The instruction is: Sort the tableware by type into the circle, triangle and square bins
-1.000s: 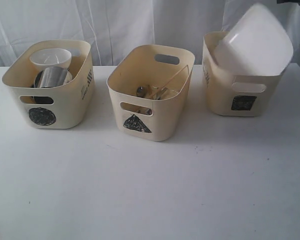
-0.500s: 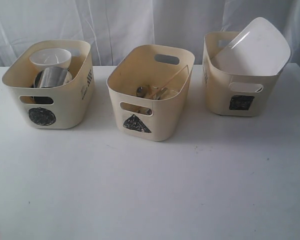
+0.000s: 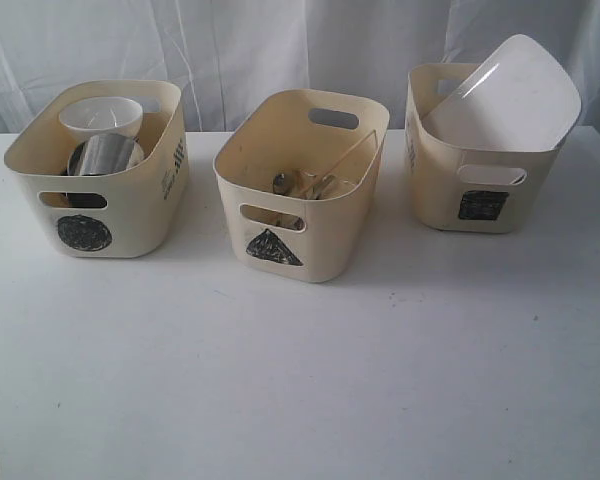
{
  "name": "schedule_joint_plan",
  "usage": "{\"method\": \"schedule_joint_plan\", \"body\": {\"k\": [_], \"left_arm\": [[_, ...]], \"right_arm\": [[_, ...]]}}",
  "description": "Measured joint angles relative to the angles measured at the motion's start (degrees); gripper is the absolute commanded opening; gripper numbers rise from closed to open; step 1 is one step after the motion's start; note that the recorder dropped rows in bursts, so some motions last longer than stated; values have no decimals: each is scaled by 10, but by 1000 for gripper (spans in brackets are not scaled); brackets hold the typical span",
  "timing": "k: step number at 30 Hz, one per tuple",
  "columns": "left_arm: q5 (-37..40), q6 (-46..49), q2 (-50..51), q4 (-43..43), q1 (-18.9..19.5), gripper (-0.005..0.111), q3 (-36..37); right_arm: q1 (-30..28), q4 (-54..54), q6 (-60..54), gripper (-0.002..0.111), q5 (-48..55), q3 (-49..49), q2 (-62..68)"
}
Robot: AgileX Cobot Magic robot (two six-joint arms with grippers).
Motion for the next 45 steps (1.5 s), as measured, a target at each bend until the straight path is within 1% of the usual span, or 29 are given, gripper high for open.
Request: {"method": "schedule_joint_plan", "body": {"k": [5,9,17,21,27,35,45], "left_arm": [[0,0,0,0,0,0,0],[0,0,0,0,0,0,0],[0,0,0,0,0,0,0],[0,0,0,0,0,0,0],[0,0,0,0,0,0,0],[0,0,0,0,0,0,0],[0,0,0,0,0,0,0]], "right_arm": [[0,10,32,0,-12,142,-167],[0,11,55,0,-15,250,-261],[0,11,78,0,-14,346,-393],[0,10,113,0,-12,369,-459],[0,-10,141,0,-30,373,-511],[0,-25,216,0,-56,373,-517],[0,-81,227,0,-59,382,-519]]}}
